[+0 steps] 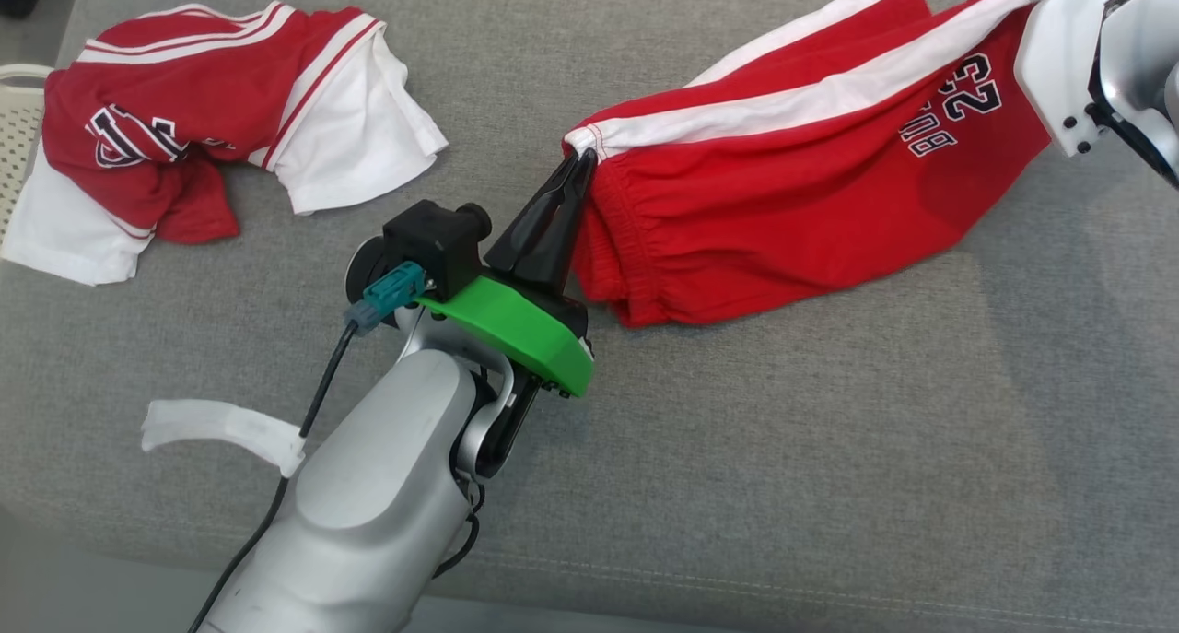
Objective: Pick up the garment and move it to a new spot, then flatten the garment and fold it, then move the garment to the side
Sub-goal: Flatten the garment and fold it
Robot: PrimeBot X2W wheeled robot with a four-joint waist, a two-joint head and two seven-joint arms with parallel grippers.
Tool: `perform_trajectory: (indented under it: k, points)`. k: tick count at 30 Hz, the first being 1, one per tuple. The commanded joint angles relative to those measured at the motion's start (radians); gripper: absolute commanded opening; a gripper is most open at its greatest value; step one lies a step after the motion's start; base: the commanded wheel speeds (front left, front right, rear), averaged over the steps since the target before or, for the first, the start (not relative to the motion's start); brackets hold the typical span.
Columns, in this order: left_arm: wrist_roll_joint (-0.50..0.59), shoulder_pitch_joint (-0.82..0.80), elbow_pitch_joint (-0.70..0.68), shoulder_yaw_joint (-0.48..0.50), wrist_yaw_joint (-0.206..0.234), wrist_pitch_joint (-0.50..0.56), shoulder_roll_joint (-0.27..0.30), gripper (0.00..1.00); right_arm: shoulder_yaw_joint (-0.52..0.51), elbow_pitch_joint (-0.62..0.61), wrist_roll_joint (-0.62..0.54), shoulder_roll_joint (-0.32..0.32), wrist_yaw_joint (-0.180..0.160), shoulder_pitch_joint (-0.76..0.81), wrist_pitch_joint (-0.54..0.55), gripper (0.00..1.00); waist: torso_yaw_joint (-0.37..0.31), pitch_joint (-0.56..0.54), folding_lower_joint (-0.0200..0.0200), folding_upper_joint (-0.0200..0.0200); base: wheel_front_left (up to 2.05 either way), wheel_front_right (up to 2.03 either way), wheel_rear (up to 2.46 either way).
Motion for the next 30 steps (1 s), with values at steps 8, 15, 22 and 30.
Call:
perform_trajectory:
  k: [8,15,22,30]
  points:
    - [-0.023,-0.094,0.1,0.006,0.011,-0.009,-0.034,0.0,0.076,0.172,0.018,0.056,-0.002,-0.141,-0.077,0.0,0.071,0.056,-0.0001,0.0,0.0,0.0,0.0]
    - [-0.063,-0.155,0.176,-0.012,0.009,-0.004,-0.043,0.42,0.097,0.286,0.044,0.104,-0.002,-0.189,-0.115,1.0,0.075,0.081,-0.0001,0.0,0.0,0.0,0.0]
    - [-0.101,-0.195,0.209,-0.024,0.017,-0.011,-0.046,1.0,0.095,0.35,0.074,0.135,-0.002,-0.188,-0.153,1.0,0.068,0.088,-0.0001,0.0,0.0,0.0,0.0]
    - [-0.083,-0.134,0.178,0.04,0.05,-0.017,-0.041,1.0,0.074,0.395,0.134,0.132,-0.002,-0.13,-0.23,1.0,0.053,0.026,-0.0001,0.0,0.0,0.0,0.0]
